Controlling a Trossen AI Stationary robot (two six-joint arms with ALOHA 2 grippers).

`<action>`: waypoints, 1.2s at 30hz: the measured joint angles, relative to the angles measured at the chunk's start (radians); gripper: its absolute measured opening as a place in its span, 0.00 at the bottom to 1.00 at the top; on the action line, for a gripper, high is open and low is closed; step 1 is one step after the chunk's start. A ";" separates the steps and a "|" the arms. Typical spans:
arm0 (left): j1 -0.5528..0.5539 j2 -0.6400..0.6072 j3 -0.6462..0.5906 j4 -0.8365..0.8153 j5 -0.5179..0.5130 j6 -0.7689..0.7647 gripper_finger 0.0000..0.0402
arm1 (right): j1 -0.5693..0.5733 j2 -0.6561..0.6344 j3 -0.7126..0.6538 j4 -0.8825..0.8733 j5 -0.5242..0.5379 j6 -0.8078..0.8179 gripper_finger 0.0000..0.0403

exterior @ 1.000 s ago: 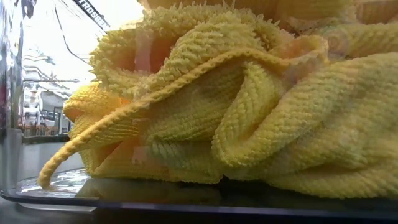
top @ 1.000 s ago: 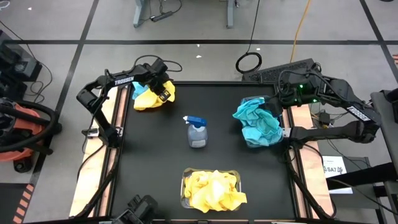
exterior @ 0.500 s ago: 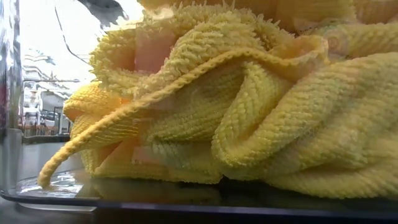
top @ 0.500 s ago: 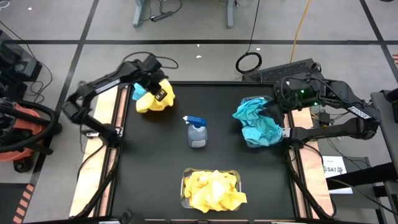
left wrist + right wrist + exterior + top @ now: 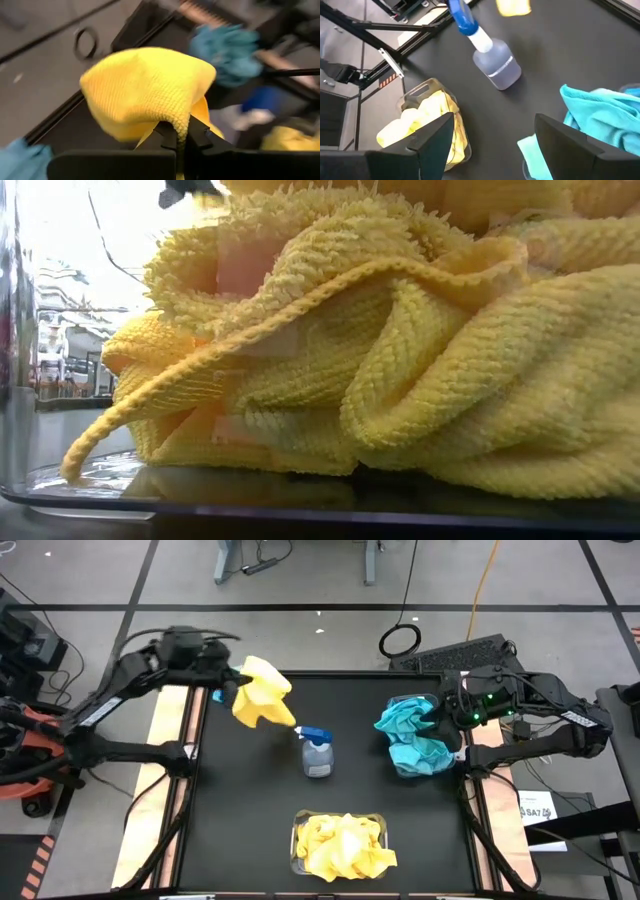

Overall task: Sort microfiber towel by color & place in baskets
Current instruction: Put the yellow towel into the bottom transparent bin

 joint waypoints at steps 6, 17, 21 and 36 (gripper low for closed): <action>-0.179 -0.077 0.085 0.031 -0.005 -0.087 0.00 | 0.033 0.000 0.000 0.049 0.000 -0.009 0.67; -0.551 -0.065 0.137 0.226 0.026 -0.138 0.00 | 0.102 0.000 0.000 0.067 0.000 -0.017 0.67; -0.658 -0.020 0.137 0.263 0.026 -0.176 0.00 | 0.130 0.000 0.000 0.067 0.001 -0.019 0.67; -0.976 0.270 0.136 0.520 0.022 -0.267 0.00 | 0.198 0.000 0.000 0.053 0.001 -0.032 0.67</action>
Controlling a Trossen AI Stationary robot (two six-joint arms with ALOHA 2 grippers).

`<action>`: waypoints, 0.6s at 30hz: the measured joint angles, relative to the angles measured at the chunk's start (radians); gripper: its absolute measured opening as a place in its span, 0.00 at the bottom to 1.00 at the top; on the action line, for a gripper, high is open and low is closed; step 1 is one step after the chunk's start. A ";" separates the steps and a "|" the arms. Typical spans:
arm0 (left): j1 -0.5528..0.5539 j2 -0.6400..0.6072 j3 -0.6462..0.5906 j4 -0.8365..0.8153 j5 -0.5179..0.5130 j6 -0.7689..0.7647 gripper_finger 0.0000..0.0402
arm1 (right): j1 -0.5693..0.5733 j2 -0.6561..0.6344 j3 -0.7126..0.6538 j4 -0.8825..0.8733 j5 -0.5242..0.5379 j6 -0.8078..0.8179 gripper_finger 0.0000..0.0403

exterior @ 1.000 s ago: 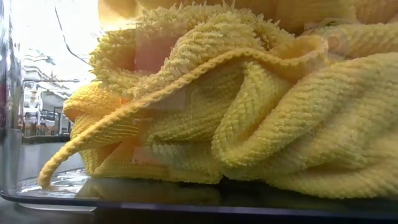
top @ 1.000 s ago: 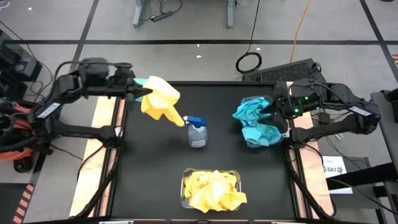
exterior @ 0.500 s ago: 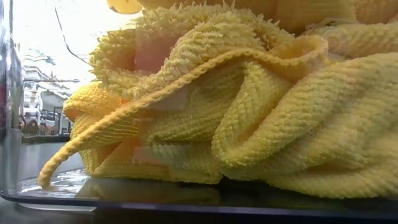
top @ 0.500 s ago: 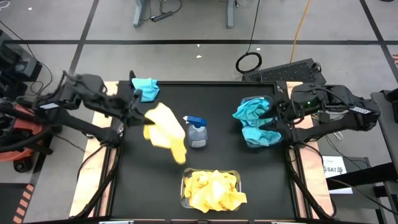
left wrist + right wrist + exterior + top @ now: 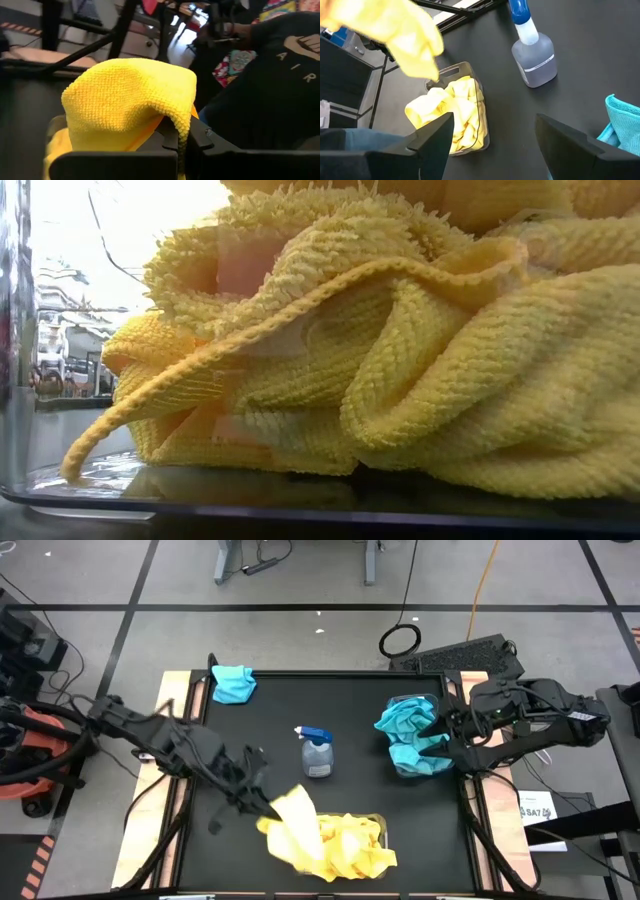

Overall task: Sort microfiber towel by color & place in baskets
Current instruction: Put the yellow towel into the bottom transparent bin

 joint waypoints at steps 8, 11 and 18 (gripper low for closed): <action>-0.033 0.149 0.000 0.084 -0.055 0.001 0.00 | 0.018 0.000 0.000 0.000 0.000 -0.016 0.67; -0.033 0.206 0.000 0.054 -0.086 0.002 0.00 | 0.028 0.000 0.000 0.001 0.000 -0.017 0.67; -0.033 0.318 0.000 -0.018 -0.121 0.003 0.00 | 0.074 0.000 0.000 0.001 0.000 -0.014 0.67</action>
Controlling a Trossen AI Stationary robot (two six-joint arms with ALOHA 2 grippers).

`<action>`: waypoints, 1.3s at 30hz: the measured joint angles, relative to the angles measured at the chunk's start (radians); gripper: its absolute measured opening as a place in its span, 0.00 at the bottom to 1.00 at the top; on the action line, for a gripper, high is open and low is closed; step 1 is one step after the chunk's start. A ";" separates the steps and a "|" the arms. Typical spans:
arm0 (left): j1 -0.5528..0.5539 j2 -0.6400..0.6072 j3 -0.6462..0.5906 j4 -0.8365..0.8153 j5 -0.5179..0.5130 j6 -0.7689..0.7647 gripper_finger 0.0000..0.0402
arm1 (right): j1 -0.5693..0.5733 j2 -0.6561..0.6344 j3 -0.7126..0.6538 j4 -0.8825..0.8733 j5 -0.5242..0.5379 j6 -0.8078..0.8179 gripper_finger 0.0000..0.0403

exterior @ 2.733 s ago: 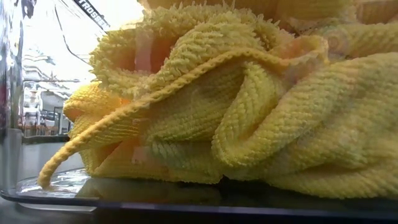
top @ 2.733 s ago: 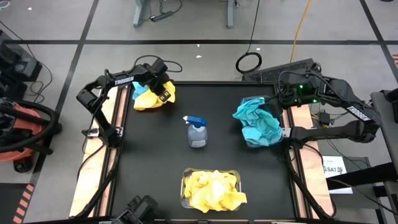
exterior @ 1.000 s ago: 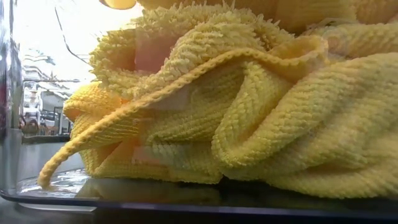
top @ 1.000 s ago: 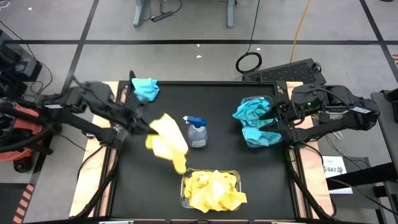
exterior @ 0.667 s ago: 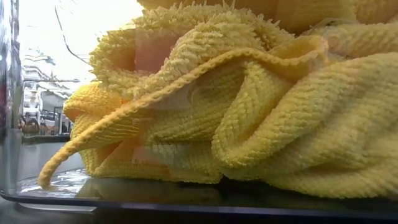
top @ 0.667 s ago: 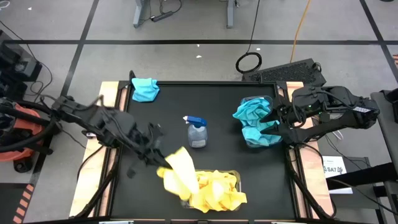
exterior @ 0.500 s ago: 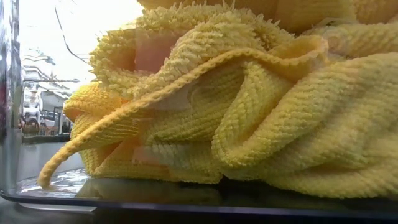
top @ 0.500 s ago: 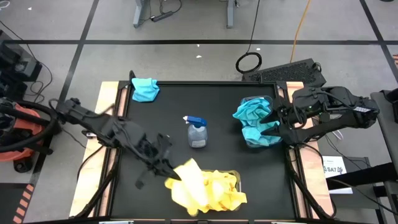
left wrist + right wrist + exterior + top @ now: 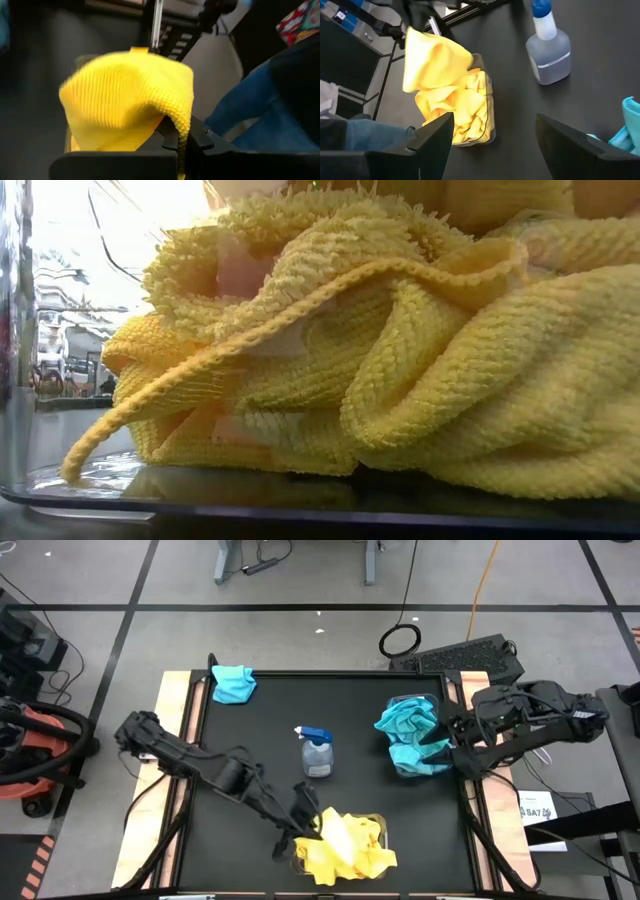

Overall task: Sort microfiber towel by color & place in baskets
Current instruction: Put the yellow towel into the bottom transparent bin

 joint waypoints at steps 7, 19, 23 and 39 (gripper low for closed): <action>0.000 0.096 0.000 0.001 0.000 -0.003 0.00 | 0.044 0.000 0.000 -0.001 0.000 0.007 0.67; -0.025 0.279 0.000 0.000 0.041 -0.048 0.01 | 0.078 0.000 0.000 -0.002 0.006 0.007 0.67; -0.028 0.331 0.000 -0.026 0.043 -0.086 0.02 | 0.077 0.000 0.000 -0.003 0.006 0.005 0.67; -0.027 0.417 0.002 -0.071 0.065 -0.185 0.06 | 0.077 0.000 0.000 -0.003 0.006 -0.021 0.67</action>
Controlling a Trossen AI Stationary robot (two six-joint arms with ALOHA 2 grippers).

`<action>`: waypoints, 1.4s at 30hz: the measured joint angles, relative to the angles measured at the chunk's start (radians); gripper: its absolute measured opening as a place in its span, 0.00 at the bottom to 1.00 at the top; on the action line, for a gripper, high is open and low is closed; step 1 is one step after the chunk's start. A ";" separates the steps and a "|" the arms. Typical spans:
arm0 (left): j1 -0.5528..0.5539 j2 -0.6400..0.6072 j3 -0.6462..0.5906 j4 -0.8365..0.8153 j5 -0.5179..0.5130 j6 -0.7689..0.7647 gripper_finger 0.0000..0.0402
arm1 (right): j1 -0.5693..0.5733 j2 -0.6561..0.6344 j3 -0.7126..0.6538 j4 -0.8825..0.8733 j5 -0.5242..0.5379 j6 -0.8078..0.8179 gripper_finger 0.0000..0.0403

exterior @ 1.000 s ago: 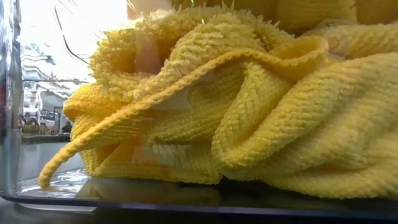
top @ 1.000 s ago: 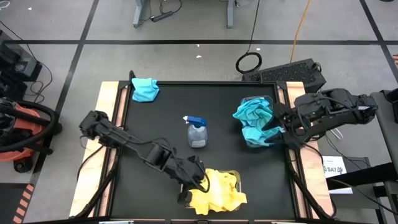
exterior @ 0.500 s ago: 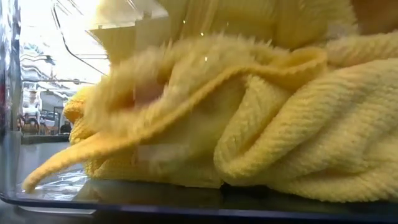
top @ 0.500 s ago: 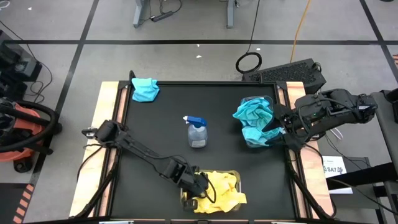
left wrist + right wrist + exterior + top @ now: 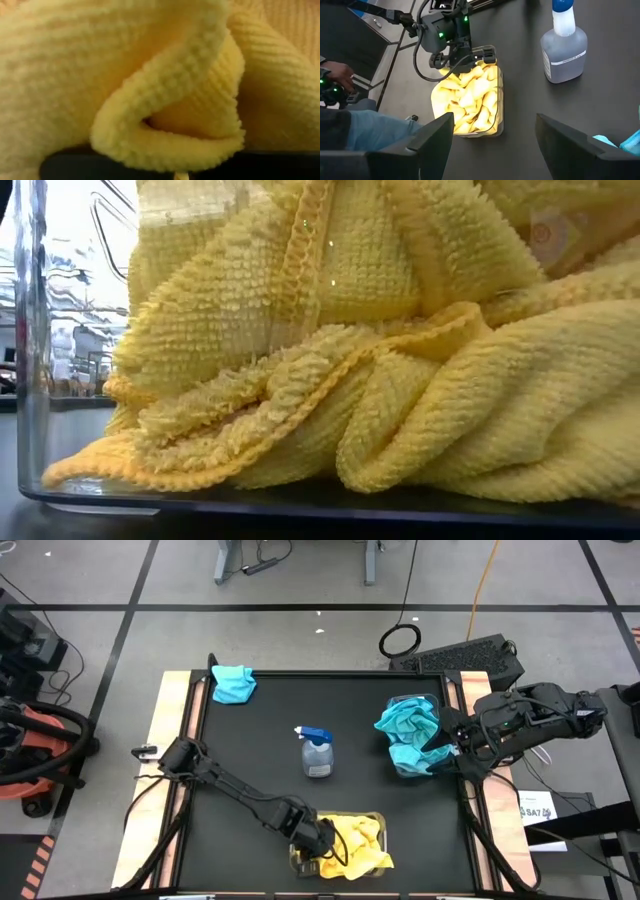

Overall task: Sort microfiber towel by color & place in baskets
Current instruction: Put the yellow towel into the bottom transparent bin, then put the blue towel into the top transparent bin

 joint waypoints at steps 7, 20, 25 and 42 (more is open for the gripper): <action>0.006 -0.083 -0.003 -0.030 0.032 -0.042 0.33 | 0.000 0.000 0.000 0.000 0.000 -0.008 0.67; 0.013 -0.373 -0.003 -0.064 -0.034 -0.081 0.54 | 0.000 0.000 0.000 0.001 -0.001 -0.029 0.67; 0.005 -0.425 -0.003 -0.148 -0.091 -0.107 0.54 | 0.000 0.000 0.000 0.017 -0.002 -0.033 0.67; 0.064 -0.449 -0.002 -0.270 -0.094 -0.034 0.54 | 0.000 0.000 0.000 0.024 -0.002 -0.011 0.67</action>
